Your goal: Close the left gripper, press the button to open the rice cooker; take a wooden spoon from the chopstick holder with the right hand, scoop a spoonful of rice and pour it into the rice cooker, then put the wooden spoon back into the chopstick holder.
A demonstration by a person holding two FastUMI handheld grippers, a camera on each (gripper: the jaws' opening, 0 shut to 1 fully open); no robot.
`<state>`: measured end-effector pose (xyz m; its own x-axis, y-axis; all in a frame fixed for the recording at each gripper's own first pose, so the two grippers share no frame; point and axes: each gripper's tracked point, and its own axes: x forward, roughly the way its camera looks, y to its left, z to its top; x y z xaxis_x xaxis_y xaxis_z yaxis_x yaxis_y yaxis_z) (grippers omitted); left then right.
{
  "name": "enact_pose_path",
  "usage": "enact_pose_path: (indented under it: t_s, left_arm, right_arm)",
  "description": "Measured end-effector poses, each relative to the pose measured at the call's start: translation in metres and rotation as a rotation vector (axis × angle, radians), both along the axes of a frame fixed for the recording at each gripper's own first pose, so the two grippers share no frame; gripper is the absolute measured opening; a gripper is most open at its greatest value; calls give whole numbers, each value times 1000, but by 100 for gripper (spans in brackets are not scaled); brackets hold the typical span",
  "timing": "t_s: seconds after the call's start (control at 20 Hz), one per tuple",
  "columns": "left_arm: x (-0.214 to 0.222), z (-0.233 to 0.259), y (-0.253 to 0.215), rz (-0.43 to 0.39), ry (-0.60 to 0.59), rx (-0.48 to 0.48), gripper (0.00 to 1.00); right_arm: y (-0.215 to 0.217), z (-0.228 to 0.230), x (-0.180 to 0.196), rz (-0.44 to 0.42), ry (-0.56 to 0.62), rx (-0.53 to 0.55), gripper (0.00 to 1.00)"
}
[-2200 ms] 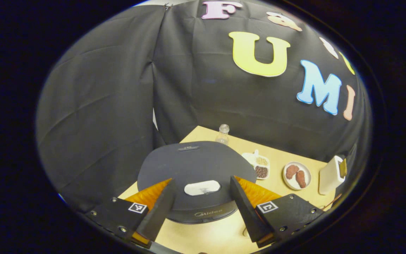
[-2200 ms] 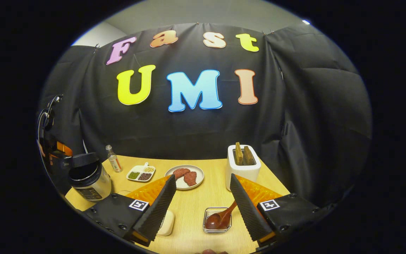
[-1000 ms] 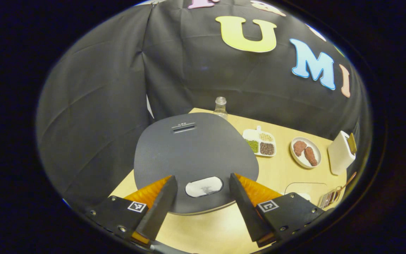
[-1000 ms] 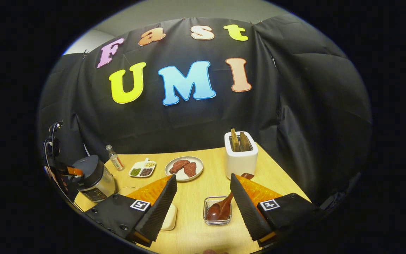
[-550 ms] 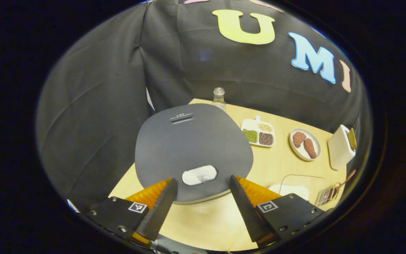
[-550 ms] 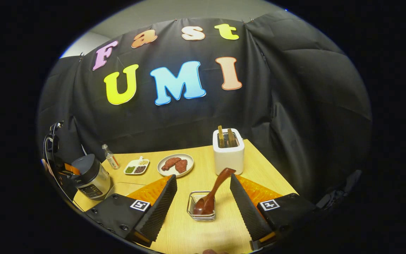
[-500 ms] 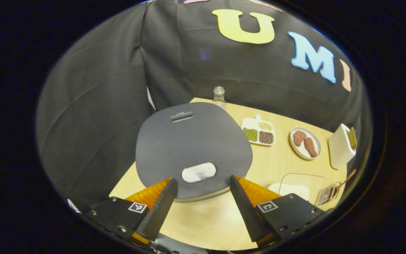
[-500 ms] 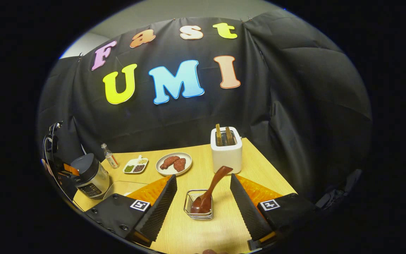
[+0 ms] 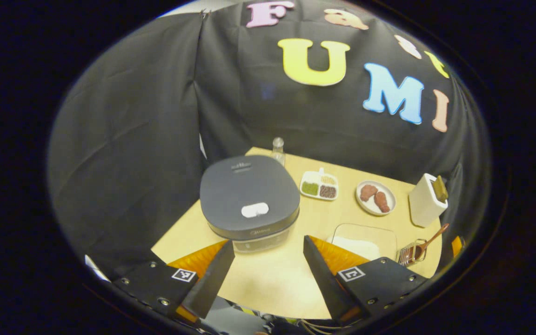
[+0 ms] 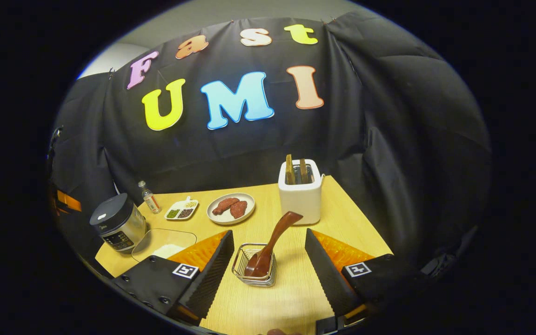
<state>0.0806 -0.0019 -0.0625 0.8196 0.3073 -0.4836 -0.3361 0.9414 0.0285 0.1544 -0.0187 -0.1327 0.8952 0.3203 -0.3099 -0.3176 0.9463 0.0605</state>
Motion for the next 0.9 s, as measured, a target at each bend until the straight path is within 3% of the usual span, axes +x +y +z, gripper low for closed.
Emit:
enact_pose_path:
  t_s: [0.25, 0.5, 0.65, 0.9]
  left_arm:
    - [-17, 97, -22, -86, -247, 71, 94]
    - [-54, 159, -14, -156, -441, 134, 93]
    - [-80, 165, -2, -173, -494, 197, 92]
    - [-109, 143, -15, -210, -567, 69, 92]
  right_arm:
    - [14, 50, -10, -36, -86, 3, 98]
    - [-4, 126, -34, -94, -222, -69, 98]
    - [-17, 163, -63, -145, -269, -77, 98]
    - [-24, 178, -110, -172, -341, -122, 98]
